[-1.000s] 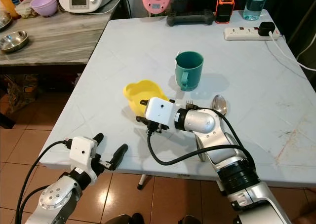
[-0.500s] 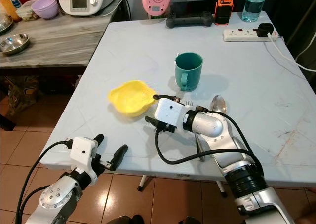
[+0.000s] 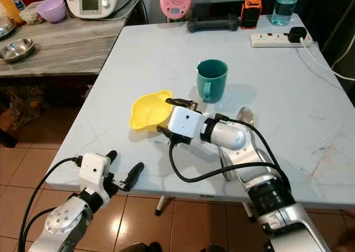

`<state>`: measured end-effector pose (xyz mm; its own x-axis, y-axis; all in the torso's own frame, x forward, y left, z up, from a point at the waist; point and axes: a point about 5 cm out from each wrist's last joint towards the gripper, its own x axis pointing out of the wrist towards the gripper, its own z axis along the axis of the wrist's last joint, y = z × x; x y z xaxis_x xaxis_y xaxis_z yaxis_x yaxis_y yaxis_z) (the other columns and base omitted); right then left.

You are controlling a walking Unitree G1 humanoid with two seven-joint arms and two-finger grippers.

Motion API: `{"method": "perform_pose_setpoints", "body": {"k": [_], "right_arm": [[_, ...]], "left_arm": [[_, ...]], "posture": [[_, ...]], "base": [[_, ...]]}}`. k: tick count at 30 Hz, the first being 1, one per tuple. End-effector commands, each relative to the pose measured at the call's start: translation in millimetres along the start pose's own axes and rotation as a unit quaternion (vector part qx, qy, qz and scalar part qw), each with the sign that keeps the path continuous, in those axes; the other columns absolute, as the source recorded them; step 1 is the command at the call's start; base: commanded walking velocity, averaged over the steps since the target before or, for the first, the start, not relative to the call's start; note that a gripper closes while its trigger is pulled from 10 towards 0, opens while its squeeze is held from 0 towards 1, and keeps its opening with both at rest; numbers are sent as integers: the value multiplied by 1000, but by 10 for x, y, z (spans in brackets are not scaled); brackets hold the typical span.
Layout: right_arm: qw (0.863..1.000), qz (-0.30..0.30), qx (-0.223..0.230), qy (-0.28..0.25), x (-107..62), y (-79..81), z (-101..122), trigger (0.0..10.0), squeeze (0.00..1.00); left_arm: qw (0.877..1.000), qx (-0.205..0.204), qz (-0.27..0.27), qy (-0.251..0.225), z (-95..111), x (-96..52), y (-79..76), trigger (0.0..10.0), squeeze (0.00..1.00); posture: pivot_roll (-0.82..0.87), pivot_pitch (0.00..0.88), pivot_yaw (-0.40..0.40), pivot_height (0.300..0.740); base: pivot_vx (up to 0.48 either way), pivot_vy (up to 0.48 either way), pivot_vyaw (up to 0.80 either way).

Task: Setting the table

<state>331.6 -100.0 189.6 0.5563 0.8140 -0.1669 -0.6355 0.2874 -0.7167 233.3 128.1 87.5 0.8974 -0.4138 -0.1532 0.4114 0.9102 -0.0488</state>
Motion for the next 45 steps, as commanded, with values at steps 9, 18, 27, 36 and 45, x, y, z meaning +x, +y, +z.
{"method": "perform_pose_setpoints", "body": {"k": [9, 18, 27, 36, 45], "right_arm": [[992, 126, -25, 9, 100, -30, -45, 10000, 0], [985, 163, -37, 45, 198, -119, -155, 10000, 0], [980, 184, -66, 46, 300, -139, -139, 10000, 0], [980, 177, -89, 28, 360, -252, -29, 10000, 0], [978, 170, -109, 49, 403, -368, 9, 10000, 0]], "left_arm": [[1000, -8, -18, 22, -107, -90, -2, 10000, 0], [1000, -10, -23, -10, -38, -127, -39, 10000, 0], [996, -41, -39, -63, 151, -106, -30, 10000, 0], [995, -42, -44, -75, 195, -87, -18, 10000, 0], [995, -41, -53, -77, 187, -60, -62, 10000, 0]], "posture": [[-55, 146, 117, 740], [-47, 150, 95, 740], [-43, 153, 83, 740], [-47, 141, 83, 740], [-47, 137, 87, 740]], "base": [[0, 0, 0], [0, 0, 0], [0, 0, 0], [0, 0, 0], [0, 0, 0]]}}
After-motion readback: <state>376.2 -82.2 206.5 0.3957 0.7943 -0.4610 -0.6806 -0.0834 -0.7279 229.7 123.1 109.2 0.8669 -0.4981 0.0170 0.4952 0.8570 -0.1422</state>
